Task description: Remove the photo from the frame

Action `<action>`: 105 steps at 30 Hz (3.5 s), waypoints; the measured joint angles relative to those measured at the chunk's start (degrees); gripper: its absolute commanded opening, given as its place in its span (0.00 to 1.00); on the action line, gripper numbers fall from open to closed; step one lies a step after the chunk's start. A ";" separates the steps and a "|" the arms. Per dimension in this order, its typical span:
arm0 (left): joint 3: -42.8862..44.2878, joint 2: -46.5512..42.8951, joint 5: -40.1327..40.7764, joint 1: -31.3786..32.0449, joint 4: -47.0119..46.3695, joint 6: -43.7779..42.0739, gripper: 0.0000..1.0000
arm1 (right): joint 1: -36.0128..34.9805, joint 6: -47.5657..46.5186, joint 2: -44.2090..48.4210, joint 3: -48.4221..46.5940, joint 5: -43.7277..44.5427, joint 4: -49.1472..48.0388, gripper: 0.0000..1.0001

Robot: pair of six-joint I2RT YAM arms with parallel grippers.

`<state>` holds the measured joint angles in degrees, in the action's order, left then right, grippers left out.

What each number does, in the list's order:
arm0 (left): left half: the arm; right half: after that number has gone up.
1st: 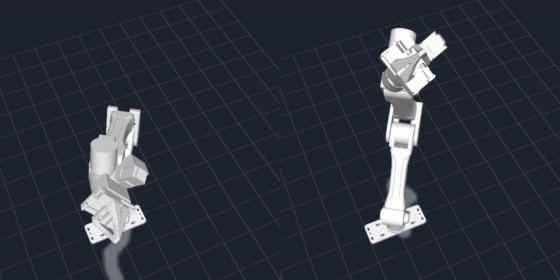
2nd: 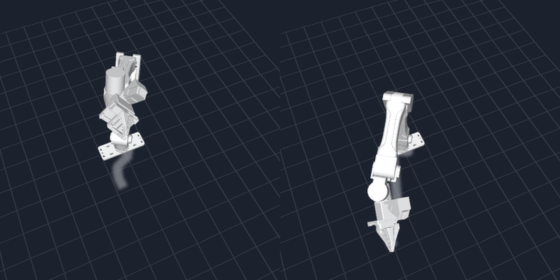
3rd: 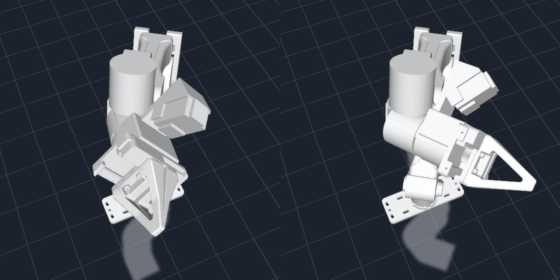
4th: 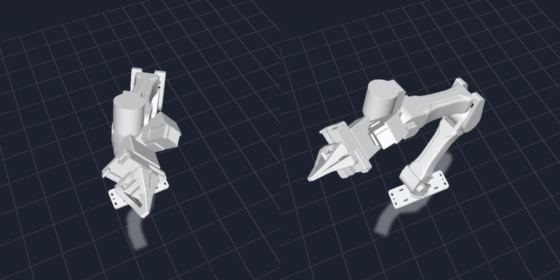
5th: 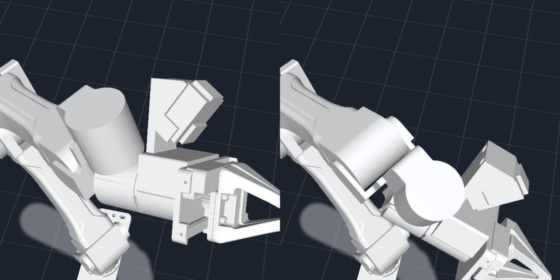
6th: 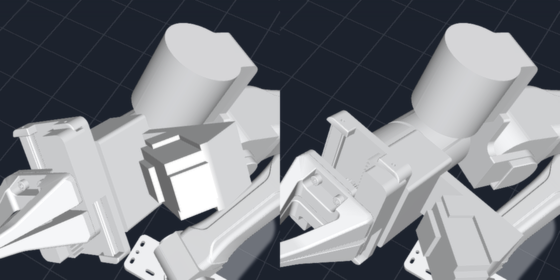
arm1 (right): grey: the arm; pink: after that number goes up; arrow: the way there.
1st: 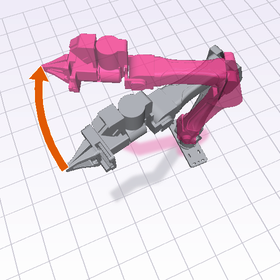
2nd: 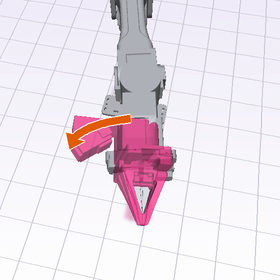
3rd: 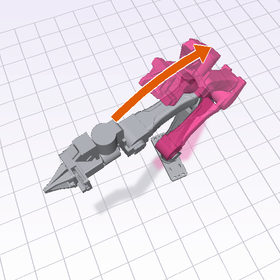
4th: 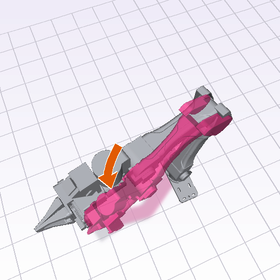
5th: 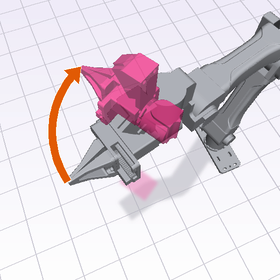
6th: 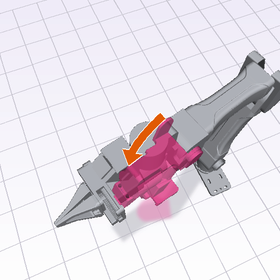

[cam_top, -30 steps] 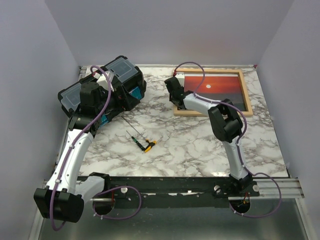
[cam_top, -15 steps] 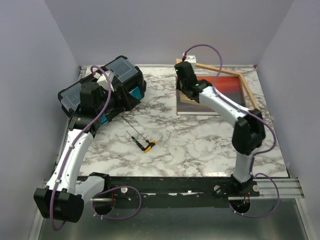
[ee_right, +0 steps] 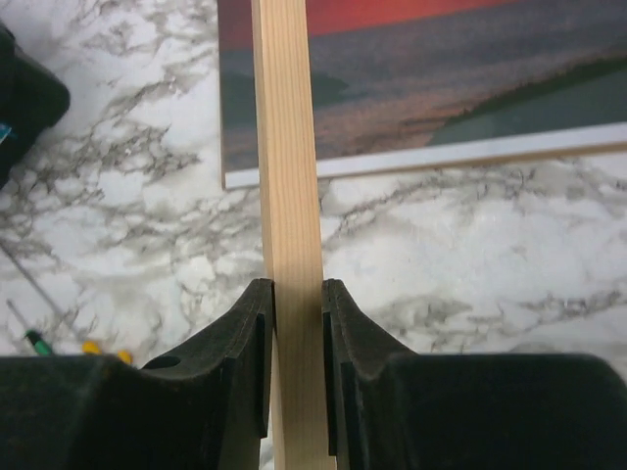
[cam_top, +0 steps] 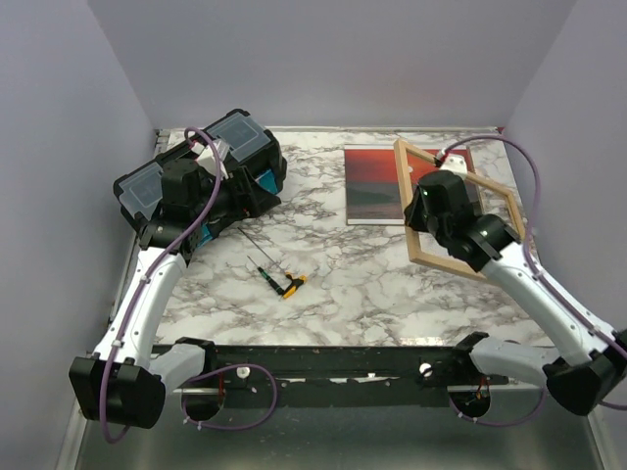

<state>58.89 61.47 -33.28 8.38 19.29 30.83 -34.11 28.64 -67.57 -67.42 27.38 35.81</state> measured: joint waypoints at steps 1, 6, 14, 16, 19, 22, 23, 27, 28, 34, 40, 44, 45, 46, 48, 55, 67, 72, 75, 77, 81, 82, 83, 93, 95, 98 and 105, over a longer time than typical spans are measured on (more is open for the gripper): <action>-0.17 0.15 -0.24 0.02 -0.04 0.17 0.78 | 0.00 0.74 2.25 0.94 -0.81 2.05 0.01; -0.33 0.42 -1.16 0.11 -0.17 0.63 0.78 | 0.00 6.54 12.85 3.17 -5.99 10.45 0.01; -0.33 0.63 -1.38 0.11 -0.37 0.70 0.78 | -0.02 14.78 21.20 9.16 -14.34 20.17 0.01; -0.33 0.90 -1.53 0.11 -0.37 0.70 0.78 | -0.02 16.20 21.46 11.23 -16.37 20.15 0.01; -0.33 1.33 -1.73 0.11 -0.35 0.72 0.78 | 0.00 17.86 21.40 16.39 -18.78 16.94 0.01; -0.33 1.40 -1.73 0.11 -0.35 0.70 0.78 | -0.02 18.16 19.93 21.16 -20.90 12.48 0.01; -0.33 1.40 -1.73 0.11 -0.35 0.70 0.78 | -0.02 18.10 18.99 22.49 -21.40 10.73 0.01; -0.33 1.40 -1.73 0.11 -0.33 0.68 0.78 | -0.04 17.88 14.03 25.83 -22.38 4.44 0.01; -0.33 1.40 -1.70 0.11 -0.33 0.70 0.78 | -0.09 18.01 12.98 26.18 -22.56 3.19 0.01; -0.33 1.44 -1.70 0.11 -0.33 0.68 0.78 | -3.41 22.38 11.61 29.14 -22.32 -2.80 0.01; -0.33 1.44 -1.73 0.11 -0.33 0.68 0.78 | -10.93 28.55 9.94 34.07 -22.05 -6.67 0.01; -0.33 1.44 -1.70 0.11 -0.33 0.68 0.78 | -14.27 30.75 6.86 34.12 -21.00 -8.59 0.04; -0.33 1.46 -1.70 0.11 -0.33 0.68 0.78 | -14.27 30.93 6.43 34.10 -20.55 -9.18 0.05; -0.33 1.46 -1.73 0.11 -0.33 0.66 0.78 | -14.27 31.08 6.01 34.05 -20.06 -9.62 0.05; -0.33 1.46 -1.73 0.11 -0.33 0.66 0.78 | -14.27 31.17 5.22 34.03 -19.08 -10.75 0.11; -0.33 1.46 -1.70 0.11 -0.31 0.59 0.78 | -14.27 28.50 2.32 30.16 -17.46 -12.50 0.53; -1.09 1.73 -2.14 2.45 -2.01 0.39 0.86 | -8.59 13.16 -3.56 20.76 -10.97 -16.28 0.96; -2.49 5.01 -2.86 7.26 -5.11 0.48 0.88 | 3.87 8.20 -9.81 16.79 -13.62 -19.52 1.00; -2.62 7.80 -1.42 10.21 -6.27 0.81 0.89 | 13.42 6.27 -11.74 16.46 -17.46 -23.76 1.00; -2.47 9.81 3.63 14.40 -6.84 1.46 0.89 | 19.50 4.96 -13.40 16.22 -19.28 -26.75 1.00; 0.44 15.28 13.70 23.47 -7.93 3.69 0.89 | 28.44 2.43 -20.44 12.33 -21.77 -30.69 1.00; 2.14 17.62 15.56 25.33 -8.37 4.42 0.89 | 30.14 1.90 -22.67 10.84 -22.34 -31.41 1.00; 4.46 20.31 17.81 26.77 -8.94 5.01 0.89 | 32.24 1.53 -25.18 9.18 -23.45 -32.44 1.00; 28.17 45.75 26.67 28.81 -9.90 7.02 0.88 | 45.55 -0.28 -38.88 1.20 -31.01 -37.59 1.00; 32.59 49.81 26.53 28.63 -9.27 7.65 0.86 | 45.88 -0.83 -39.39 0.57 -31.08 -37.86 1.00; 37.44 54.38 25.22 28.06 -7.52 9.29 0.86 | 46.75 -1.31 -40.04 -0.17 -31.87 -38.71 1.00; 46.75 62.23 22.18 26.88 -1.68 12.61 0.86 | 51.74 -2.27 -42.34 -0.70 -33.05 -39.26 1.00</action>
<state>105.65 123.70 -11.09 35.27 17.61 43.44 17.63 26.37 -109.91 -68.12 -5.67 -3.44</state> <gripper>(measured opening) 0.865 0.997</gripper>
